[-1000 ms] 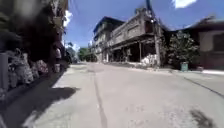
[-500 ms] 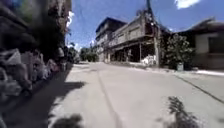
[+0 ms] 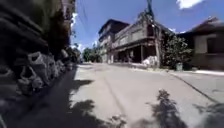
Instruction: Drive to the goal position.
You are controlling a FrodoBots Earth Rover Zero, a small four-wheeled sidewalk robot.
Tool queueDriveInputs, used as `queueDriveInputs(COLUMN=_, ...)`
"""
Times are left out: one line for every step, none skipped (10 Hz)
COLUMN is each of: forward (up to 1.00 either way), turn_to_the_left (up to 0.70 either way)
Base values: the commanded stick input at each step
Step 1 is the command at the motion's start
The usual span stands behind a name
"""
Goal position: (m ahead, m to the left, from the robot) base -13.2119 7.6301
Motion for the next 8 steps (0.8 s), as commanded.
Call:
queueDriveInputs(forward=1.0, turn_to_the_left=-0.4)
queueDriveInputs(forward=1.0, turn_to_the_left=-0.4)
queueDriveInputs(forward=1.0, turn_to_the_left=-0.4)
queueDriveInputs(forward=1.0, turn_to_the_left=-0.4)
queueDriveInputs(forward=1.0, turn_to_the_left=-0.4)
queueDriveInputs(forward=1.0, turn_to_the_left=-0.4)
queueDriveInputs(forward=1.0, turn_to_the_left=-0.4)
queueDriveInputs(forward=1.0, turn_to_the_left=-0.4)
